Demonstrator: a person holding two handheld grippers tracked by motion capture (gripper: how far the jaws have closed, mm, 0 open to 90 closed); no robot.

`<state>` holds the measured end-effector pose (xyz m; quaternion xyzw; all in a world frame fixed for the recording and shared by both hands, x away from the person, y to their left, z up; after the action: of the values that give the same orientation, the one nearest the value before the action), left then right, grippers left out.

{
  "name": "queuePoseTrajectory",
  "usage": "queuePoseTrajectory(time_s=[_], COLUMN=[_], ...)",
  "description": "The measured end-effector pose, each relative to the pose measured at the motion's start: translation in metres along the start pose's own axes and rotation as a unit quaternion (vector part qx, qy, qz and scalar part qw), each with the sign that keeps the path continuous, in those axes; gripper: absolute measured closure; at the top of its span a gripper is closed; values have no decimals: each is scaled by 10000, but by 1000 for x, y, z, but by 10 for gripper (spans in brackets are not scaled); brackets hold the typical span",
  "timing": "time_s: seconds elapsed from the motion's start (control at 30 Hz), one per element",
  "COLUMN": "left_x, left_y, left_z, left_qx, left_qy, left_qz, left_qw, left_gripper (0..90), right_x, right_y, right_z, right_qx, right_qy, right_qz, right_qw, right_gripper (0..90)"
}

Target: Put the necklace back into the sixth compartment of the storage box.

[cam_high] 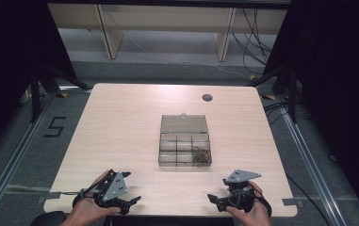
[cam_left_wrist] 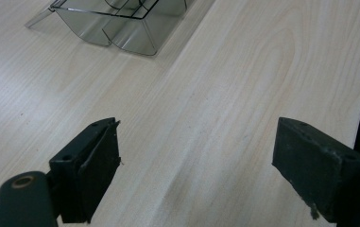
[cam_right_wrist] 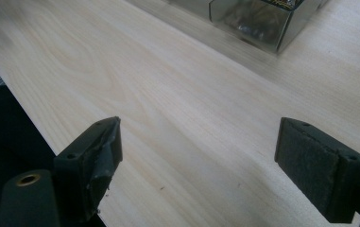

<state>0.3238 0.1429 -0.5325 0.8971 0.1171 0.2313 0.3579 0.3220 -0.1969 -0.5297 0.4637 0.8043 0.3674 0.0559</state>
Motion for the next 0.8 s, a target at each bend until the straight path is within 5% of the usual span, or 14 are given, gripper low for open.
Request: queuePoseTrajectory(time_s=[0.1,0.33,0.37,0.4,0.5,0.53,0.57,0.8], left_x=[1,0,-1,2,1,0,0,-2], left_y=[0,0,0,-1,0,-1,-1,-1], left_z=[0,0,1,0,0,1,1,2], left_qx=[8,21,8,60,32,39,37,35], left_qy=[-2,-15,8,58,3,22,32,-26], left_qz=[109,16,-17,132,135,17,41,51], left_qw=[9999,10000,10000,9999,9999,10000,10000,10000], left_gripper=[150,150,150,150,150,150,150,150], right_x=[2,1,2,1,2,3,4,5], right_y=[-2,-3,-5,-5,-7,-8,-8,-14], right_z=[0,2,0,2,2,1,2,1], right_qx=[58,-60,102,-15,62,144,88,294], right_qy=[19,-11,-26,-14,14,50,314,105], right_qz=[67,-16,69,-24,-37,76,-59,-11], right_qw=[10000,10000,9999,10000,10000,9999,9994,9995], right_gripper=[170,172,172,172,172,173,173,173])
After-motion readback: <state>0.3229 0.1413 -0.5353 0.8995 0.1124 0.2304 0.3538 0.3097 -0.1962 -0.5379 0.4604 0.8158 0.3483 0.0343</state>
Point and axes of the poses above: each handheld gripper's, and its own axes: z roughly forward along the jaws, y roughly out of its top, x roughly to its left, the point moved 6 cm from there along z, roughly forward along the jaws, and after that the axes turned 9 degrees about z, right-handed, at the moved point
